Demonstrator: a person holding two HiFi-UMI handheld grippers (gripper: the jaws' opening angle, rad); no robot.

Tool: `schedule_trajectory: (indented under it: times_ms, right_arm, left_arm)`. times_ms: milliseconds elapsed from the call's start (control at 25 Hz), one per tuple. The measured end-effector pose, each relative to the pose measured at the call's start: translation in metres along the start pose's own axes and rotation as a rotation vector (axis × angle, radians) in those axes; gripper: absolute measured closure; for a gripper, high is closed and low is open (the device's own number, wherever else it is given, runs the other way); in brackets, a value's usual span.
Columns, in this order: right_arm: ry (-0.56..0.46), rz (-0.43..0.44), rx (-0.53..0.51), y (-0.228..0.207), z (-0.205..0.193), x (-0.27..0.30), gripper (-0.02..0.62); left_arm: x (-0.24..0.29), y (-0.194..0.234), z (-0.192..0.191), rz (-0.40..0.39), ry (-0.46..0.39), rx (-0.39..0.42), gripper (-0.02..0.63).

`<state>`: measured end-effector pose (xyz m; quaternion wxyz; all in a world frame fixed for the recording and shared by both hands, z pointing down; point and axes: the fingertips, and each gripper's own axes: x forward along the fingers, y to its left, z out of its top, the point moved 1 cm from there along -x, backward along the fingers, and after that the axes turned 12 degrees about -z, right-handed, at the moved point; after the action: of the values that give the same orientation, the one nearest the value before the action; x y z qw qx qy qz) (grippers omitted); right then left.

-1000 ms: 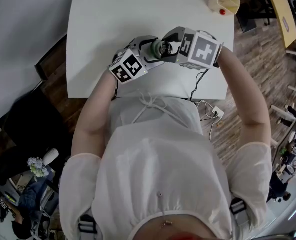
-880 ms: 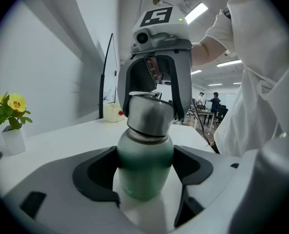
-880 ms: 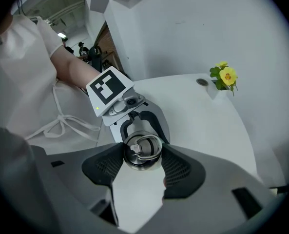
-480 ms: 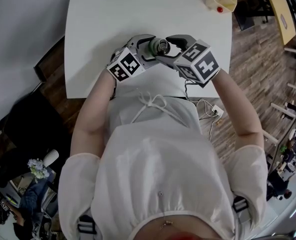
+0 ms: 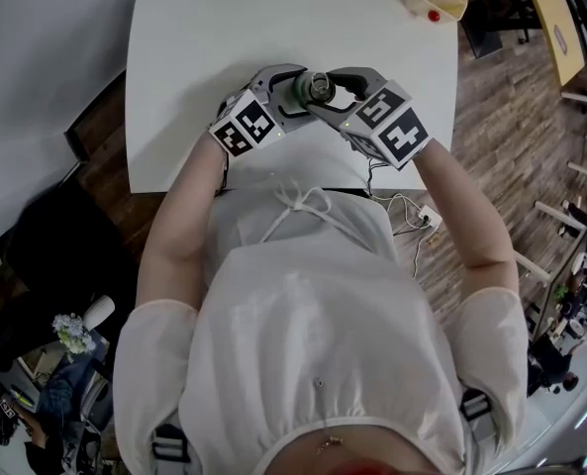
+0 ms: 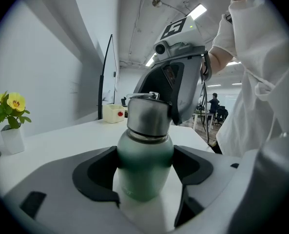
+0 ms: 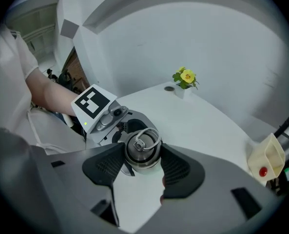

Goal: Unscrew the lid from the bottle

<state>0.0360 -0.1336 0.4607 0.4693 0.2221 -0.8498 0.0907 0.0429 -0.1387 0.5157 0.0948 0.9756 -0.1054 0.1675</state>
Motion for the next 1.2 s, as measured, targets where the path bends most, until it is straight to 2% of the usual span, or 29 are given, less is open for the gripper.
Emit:
schedule_trajectory:
  times_ms: [360, 480, 680, 920, 1200]
  right_arm:
    - [0.021, 0.155, -0.441, 0.006, -0.002, -0.002, 0.350]
    - [0.038, 0.166, -0.521, 0.004, -0.003, -0.002, 0.350]
    - [0.038, 0.176, -0.515, 0.005, -0.004, -0.002, 0.351]
    - [-0.008, 0.174, -0.429, 0.003, 0.008, -0.013, 0.356]
    - [-0.008, 0.080, -0.338, -0.025, 0.003, -0.034, 0.356]
  left_arm:
    - [0.000, -0.002, -0.001, 0.003, -0.006, -0.001, 0.236]
    - [0.000, 0.000, 0.000, 0.003, -0.011, 0.000, 0.236]
    - [0.000, -0.001, 0.002, 0.003, -0.020, 0.006, 0.236]
    - [0.001, -0.001, 0.003, 0.004, -0.010, 0.000, 0.236]
    - [-0.002, -0.003, 0.005, 0.005, 0.000, -0.001, 0.236]
